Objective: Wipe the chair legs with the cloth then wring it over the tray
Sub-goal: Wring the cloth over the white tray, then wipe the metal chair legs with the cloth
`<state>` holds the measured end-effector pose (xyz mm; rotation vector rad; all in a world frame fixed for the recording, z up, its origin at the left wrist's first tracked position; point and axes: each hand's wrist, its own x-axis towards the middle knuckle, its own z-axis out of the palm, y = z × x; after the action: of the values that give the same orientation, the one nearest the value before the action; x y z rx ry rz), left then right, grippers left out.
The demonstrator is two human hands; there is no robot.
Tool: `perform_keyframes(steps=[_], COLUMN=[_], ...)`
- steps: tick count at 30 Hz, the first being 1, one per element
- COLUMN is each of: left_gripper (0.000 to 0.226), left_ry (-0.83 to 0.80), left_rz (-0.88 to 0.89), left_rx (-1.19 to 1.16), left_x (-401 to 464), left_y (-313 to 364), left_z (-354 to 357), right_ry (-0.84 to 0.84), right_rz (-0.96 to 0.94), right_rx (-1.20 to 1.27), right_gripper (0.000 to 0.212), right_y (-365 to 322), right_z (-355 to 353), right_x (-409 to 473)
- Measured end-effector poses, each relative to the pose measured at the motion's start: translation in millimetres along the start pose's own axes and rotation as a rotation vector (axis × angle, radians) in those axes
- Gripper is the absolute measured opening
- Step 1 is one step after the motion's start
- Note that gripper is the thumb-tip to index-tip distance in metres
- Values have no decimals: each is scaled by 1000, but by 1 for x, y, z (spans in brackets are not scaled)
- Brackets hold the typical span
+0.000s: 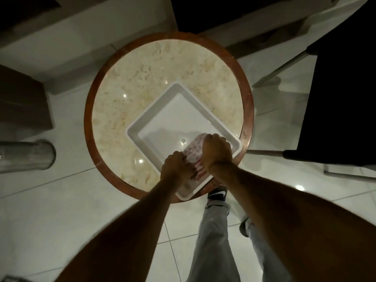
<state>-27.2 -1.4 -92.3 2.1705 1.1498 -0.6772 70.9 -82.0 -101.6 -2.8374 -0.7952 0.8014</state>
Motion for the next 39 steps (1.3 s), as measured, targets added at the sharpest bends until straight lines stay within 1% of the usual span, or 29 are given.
perform_keyframes(steps=[2,3,5,6,9,10,13,15,16,18,20,22,24,25,28,31,35,37,39], left_gripper=[38,36,29,25,21,21,27,31,33,35,35,33,27,26,25,29,30,27,22], left_ry=[-75,-97,-113,-125,-222,-262,-435,-562,-620,-697,-733,-751,-782,-792,-763,-737,-730,-743,-735], left_rz=[-56,-67,-54,-23,111,151,277,341,370,390,383,372,386,405,482,528,568,610,699], left_rx=[-186,-286,-457,-523,-705,-734,-762,-777,-766,-720,-641,-511,-365,-302,-97,-38,-8,38,131], left_x=[7,7,2,-1,-17,-23,-44,-56,-62,-76,-89,-105,-120,-126,-143,-158,-178,-185,-191], left_y=[6,11,20,23,37,44,87,120,138,173,202,232,262,276,326,376,439,465,488], left_z=[-12,-20,-40,-52,-78,-83,-80,-66,-54,-28,0,31,63,77,130,177,239,274,307], right_ry=[-69,-130,-249,-272,-234,-235,-206,-158,-151,-79,29,141,206,219,268,402,547,634,730], right_rz=[50,48,8,2,49,85,190,241,252,234,220,279,316,334,397,442,403,340,300], right_rx=[186,266,384,460,791,899,1388,1663,1769,1943,2121,2232,2282,2296,2378,2520,2736,2827,2868], right_gripper=[22,22,26,30,45,44,25,47,49,40,36,34,32,34,48,58,67,66,63], right_y=[5,8,16,24,58,71,113,147,166,199,227,257,289,303,357,405,467,496,521], right_z=[-11,-18,-37,-49,-79,-85,-93,-88,-84,-79,-69,-55,-45,-40,-19,-2,11,16,21], right_x=[5,7,7,3,-18,-28,-63,-89,-104,-136,-162,-187,-209,-217,-240,-252,-263,-269,-272])
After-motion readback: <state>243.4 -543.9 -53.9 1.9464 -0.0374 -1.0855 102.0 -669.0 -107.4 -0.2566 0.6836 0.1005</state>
